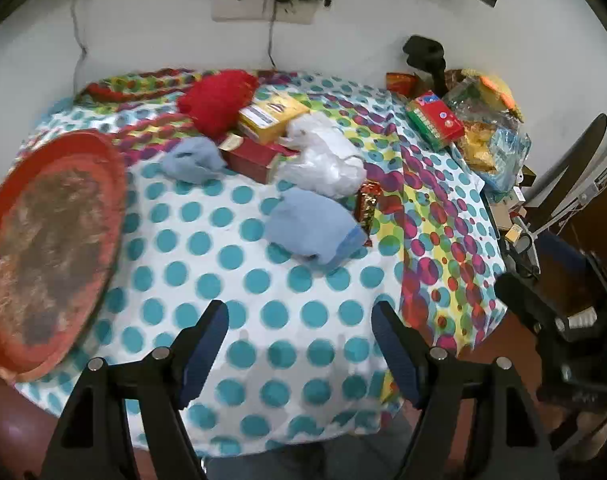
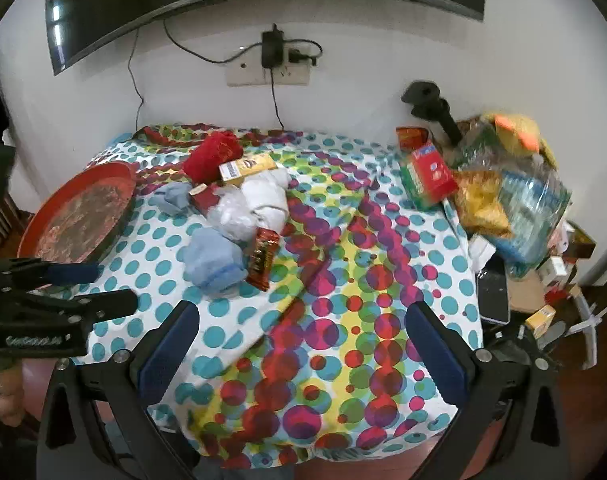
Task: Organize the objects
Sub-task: 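Grasp the light blue cloth on the sheet with the left tool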
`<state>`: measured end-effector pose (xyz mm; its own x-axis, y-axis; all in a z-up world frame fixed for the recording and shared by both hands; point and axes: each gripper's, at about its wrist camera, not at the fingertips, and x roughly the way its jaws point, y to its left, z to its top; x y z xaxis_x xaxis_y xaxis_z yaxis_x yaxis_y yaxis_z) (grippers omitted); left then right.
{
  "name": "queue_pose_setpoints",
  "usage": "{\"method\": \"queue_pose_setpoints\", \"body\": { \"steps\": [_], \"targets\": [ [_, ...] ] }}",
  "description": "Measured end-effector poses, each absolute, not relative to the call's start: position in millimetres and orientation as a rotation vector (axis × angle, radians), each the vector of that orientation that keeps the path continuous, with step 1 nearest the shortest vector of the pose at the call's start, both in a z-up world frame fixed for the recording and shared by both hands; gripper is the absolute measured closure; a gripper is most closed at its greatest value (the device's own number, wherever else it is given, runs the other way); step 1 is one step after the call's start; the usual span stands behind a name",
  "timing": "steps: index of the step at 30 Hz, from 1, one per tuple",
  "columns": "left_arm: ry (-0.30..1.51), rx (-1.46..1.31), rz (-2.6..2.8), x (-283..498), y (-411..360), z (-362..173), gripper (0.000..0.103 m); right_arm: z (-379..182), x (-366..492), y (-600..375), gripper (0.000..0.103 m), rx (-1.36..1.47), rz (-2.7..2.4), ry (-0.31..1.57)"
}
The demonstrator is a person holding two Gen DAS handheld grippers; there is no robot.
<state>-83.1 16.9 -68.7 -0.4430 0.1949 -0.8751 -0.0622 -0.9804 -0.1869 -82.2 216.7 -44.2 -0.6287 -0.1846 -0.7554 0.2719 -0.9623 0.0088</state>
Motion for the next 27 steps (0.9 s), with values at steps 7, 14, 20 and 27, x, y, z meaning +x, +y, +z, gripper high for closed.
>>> {"method": "queue_pose_setpoints", "body": {
  "steps": [7, 14, 20, 27],
  "targets": [
    [-0.069, -1.573, 2.525, -127, 53, -91, 0.027, -68, -100, 237, 0.0, 1.243, -2.611, 0.157],
    [-0.097, -1.608, 2.575, -162, 52, -114, 0.027, -88, -116, 247, 0.0, 1.262, -2.573, 0.114],
    [-0.086, -1.663, 2.576, -171, 46, -142, 0.025, -104, -130, 245, 0.0, 1.27, -2.545, 0.101],
    [-0.18, -1.622, 2.57, -165, 35, -147, 0.027, -115, -138, 231, 0.002, 1.242, -2.531, 0.16]
  ]
}}
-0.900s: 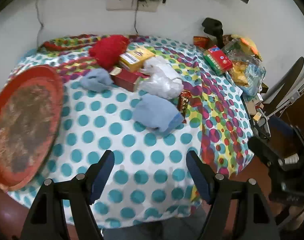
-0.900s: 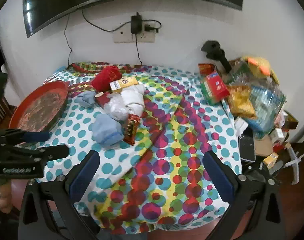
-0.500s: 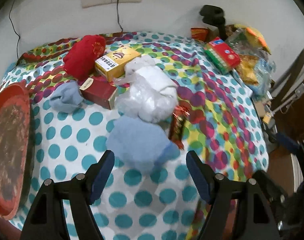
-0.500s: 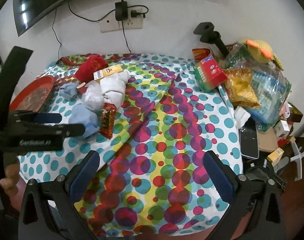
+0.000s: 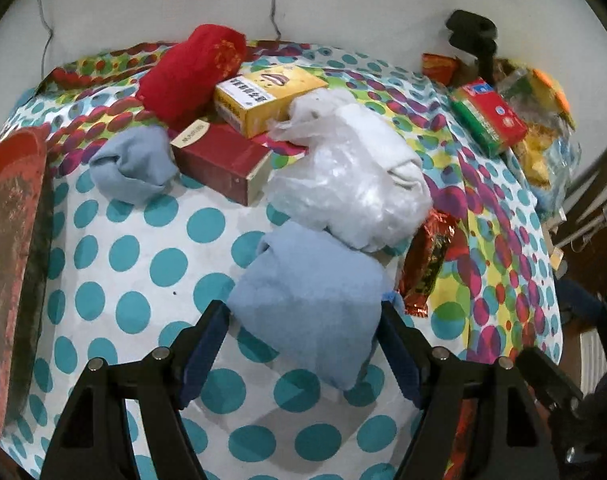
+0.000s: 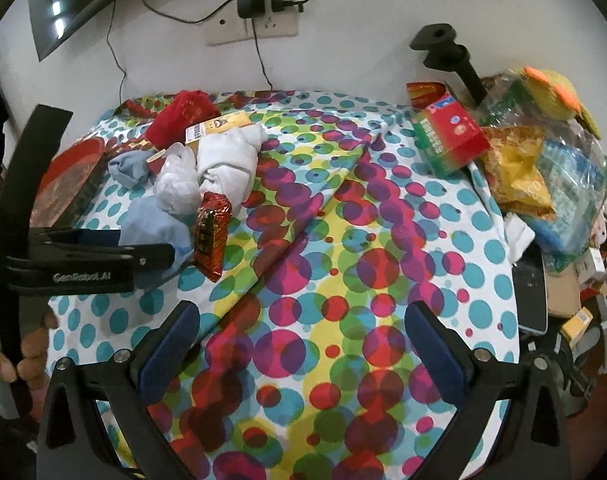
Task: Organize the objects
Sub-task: 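Grasp the light blue cloth on the sheet with the left tool, then carry the blue cloth into the red tray and open left tool while right tool grasps red snack bar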
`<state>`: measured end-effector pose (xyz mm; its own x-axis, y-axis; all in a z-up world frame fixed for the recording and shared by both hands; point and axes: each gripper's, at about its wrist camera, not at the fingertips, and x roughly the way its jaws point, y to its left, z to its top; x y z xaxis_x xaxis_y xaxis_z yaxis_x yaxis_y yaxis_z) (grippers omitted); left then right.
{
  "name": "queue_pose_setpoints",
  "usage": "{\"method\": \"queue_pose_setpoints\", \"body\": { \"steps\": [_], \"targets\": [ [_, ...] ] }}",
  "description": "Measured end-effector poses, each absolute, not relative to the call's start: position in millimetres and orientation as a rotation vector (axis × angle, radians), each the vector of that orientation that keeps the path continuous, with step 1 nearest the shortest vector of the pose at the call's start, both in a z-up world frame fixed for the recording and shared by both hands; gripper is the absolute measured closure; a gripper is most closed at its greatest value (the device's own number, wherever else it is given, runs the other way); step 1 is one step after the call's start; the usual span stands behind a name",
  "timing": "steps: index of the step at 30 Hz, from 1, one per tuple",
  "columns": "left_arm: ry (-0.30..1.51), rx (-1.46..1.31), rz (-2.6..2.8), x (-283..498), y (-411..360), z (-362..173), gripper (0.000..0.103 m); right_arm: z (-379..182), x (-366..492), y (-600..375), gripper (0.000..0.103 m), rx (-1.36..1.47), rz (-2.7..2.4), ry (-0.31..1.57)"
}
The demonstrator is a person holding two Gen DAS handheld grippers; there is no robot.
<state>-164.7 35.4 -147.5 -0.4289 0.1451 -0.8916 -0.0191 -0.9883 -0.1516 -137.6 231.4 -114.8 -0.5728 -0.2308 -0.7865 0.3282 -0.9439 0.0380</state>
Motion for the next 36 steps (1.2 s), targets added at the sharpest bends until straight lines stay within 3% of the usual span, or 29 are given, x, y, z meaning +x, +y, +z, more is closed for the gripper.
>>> {"method": "queue_pose_setpoints", "body": {
  "steps": [2, 5, 9, 19, 22, 26, 28, 29, 36],
  "targets": [
    [-0.102, -1.587, 2.582, -163, 42, -145, 0.031, -115, -139, 229, 0.002, 1.235, -2.535, 0.166],
    [-0.072, -1.551, 2.55, -163, 50, -140, 0.057, -116, -142, 226, 0.002, 1.232, -2.54, 0.179],
    [0.0, -1.526, 2.548, -161, 55, -136, 0.071, -115, -144, 225, 0.002, 1.243, -2.534, 0.145],
    [-0.026, -1.497, 2.548, -131, 22, -106, 0.072, -107, -145, 204, 0.006, 1.215, -2.494, 0.11],
    [-0.042, -1.476, 2.588, -121, 2, -92, 0.072, -105, -145, 193, 0.023, 1.206, -2.474, 0.108],
    [-0.076, -1.464, 2.651, -109, -35, -78, 0.072, -110, -153, 183, 0.031, 1.232, -2.445, 0.05],
    [-0.088, -1.469, 2.707, -103, -60, -72, 0.072, -113, -158, 179, 0.048, 1.251, -2.45, 0.028],
    [-0.092, -1.472, 2.727, -101, -71, -72, 0.072, -115, -161, 176, 0.052, 1.26, -2.449, 0.022],
    [-0.2, -1.576, 2.837, -89, -169, -79, 0.072, -125, -177, 168, 0.056, 1.321, -2.482, -0.013]
  ]
}}
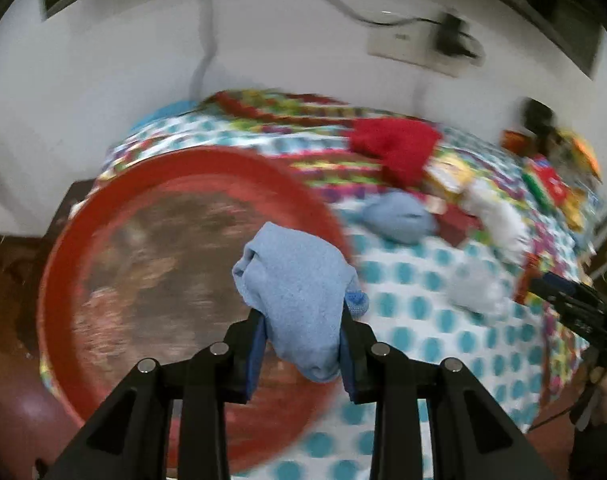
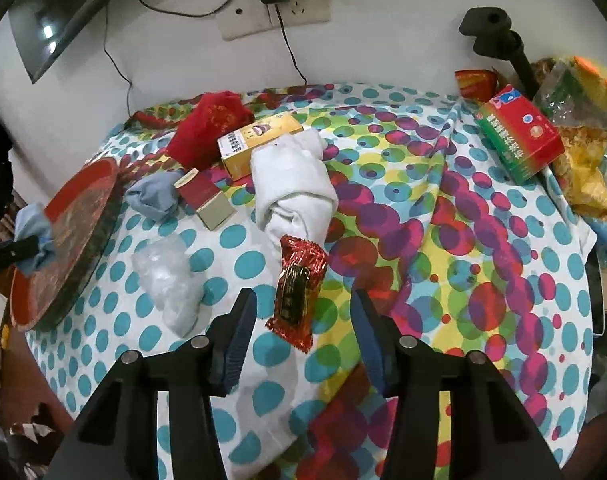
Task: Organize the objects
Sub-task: 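Carry the blue cloth into the red tray and open left tool while right tool grasps red snack bar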
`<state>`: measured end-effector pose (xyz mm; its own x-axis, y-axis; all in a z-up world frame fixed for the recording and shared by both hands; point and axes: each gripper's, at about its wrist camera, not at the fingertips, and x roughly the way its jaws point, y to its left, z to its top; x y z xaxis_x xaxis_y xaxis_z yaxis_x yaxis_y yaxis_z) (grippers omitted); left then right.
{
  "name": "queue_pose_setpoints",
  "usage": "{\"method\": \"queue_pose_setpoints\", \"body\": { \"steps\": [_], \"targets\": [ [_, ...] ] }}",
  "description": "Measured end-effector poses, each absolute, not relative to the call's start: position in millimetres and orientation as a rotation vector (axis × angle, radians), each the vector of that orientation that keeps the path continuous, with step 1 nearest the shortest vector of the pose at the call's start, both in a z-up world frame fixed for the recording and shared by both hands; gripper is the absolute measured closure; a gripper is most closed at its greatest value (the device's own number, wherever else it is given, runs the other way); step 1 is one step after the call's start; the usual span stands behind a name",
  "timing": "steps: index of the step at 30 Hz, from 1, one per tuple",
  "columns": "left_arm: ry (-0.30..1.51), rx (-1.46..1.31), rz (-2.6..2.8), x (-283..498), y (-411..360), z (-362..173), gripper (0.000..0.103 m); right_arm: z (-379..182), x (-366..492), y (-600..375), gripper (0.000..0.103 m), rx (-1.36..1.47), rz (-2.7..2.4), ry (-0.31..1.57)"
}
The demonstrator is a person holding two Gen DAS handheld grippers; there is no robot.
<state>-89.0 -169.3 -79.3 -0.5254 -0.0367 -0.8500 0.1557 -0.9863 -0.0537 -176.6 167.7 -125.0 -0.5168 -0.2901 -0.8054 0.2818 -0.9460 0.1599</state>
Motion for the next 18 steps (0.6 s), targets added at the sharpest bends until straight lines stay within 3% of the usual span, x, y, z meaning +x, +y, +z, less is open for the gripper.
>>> {"method": "queue_pose_setpoints", "body": {
  "steps": [5, 10, 18],
  "targets": [
    [0.221, 1.448, -2.563, -92, -238, -83, 0.072, -127, -181, 160, 0.059, 1.342, -2.495, 0.004],
    [0.181, 1.454, -2.506, -102, -288, -92, 0.071, -128, -185, 154, 0.069, 1.367, -2.52, 0.024],
    [0.192, 1.512, -2.467, -110, -329, -114, 0.071, -133, -191, 148, 0.077, 1.418, -2.533, 0.033]
  ]
}}
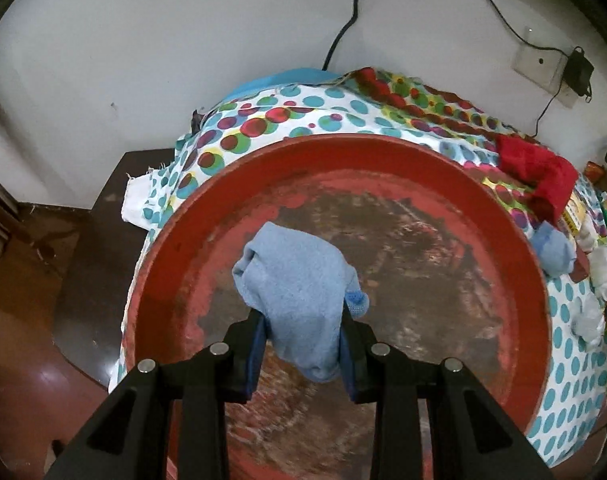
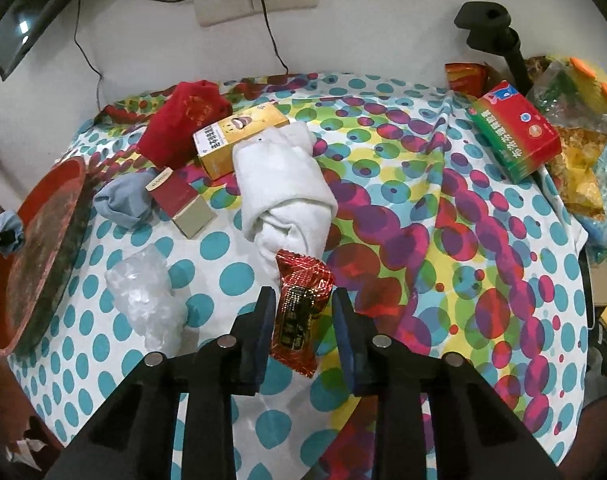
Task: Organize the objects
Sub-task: 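Carry the blue cloth into the red tray and open left tool while right tool grasps red snack bar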
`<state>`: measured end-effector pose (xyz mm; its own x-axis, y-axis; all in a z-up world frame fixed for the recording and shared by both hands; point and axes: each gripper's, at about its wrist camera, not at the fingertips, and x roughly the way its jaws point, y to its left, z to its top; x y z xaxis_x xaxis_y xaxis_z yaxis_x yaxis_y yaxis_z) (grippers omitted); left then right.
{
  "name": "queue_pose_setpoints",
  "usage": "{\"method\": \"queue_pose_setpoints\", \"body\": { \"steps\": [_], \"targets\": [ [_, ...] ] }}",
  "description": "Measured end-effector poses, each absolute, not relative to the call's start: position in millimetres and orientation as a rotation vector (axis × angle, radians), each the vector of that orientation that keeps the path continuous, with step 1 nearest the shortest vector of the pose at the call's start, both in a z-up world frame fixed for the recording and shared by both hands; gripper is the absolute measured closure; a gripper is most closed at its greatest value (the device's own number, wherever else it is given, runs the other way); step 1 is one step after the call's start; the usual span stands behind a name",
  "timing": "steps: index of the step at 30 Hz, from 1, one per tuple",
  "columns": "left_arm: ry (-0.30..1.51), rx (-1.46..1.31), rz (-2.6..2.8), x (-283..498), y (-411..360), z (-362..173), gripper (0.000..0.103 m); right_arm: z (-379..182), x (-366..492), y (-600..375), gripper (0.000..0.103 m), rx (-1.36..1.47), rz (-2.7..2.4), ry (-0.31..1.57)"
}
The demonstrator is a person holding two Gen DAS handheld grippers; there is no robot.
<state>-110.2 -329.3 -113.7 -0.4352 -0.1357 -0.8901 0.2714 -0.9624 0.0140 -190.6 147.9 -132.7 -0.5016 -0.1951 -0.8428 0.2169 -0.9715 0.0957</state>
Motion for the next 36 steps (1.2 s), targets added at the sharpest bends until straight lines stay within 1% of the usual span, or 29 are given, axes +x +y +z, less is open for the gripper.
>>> {"method": "queue_pose_setpoints", "body": {
  "steps": [7, 9, 17, 19, 20, 21, 24, 36],
  "targets": [
    [0.192, 1.534, -2.461, -116, -343, -127, 0.071, -133, -192, 141, 0.08, 1.435, -2.552, 0.05],
    [0.196, 1.536, -2.459, -115, -347, -131, 0.069, -133, -192, 140, 0.081, 1.44, -2.556, 0.052],
    [0.166, 1.53, -2.445, -112, -351, -137, 0.067, -132, -192, 140, 0.082, 1.439, -2.556, 0.056],
    [0.162, 1.544, -2.434, -113, -351, -137, 0.065, -132, -192, 139, 0.082, 1.44, -2.558, 0.057],
    [0.152, 1.549, -2.425, -113, -350, -137, 0.059, -131, -192, 139, 0.082, 1.44, -2.557, 0.055],
    [0.127, 1.549, -2.408, -113, -349, -137, 0.058, -132, -192, 140, 0.082, 1.439, -2.559, 0.052],
    [0.083, 1.548, -2.379, -110, -347, -136, 0.057, -130, -190, 140, 0.082, 1.44, -2.56, 0.046],
    [0.076, 1.565, -2.349, -91, -336, -125, 0.056, -125, -183, 147, 0.082, 1.421, -2.577, 0.019]
  ]
}}
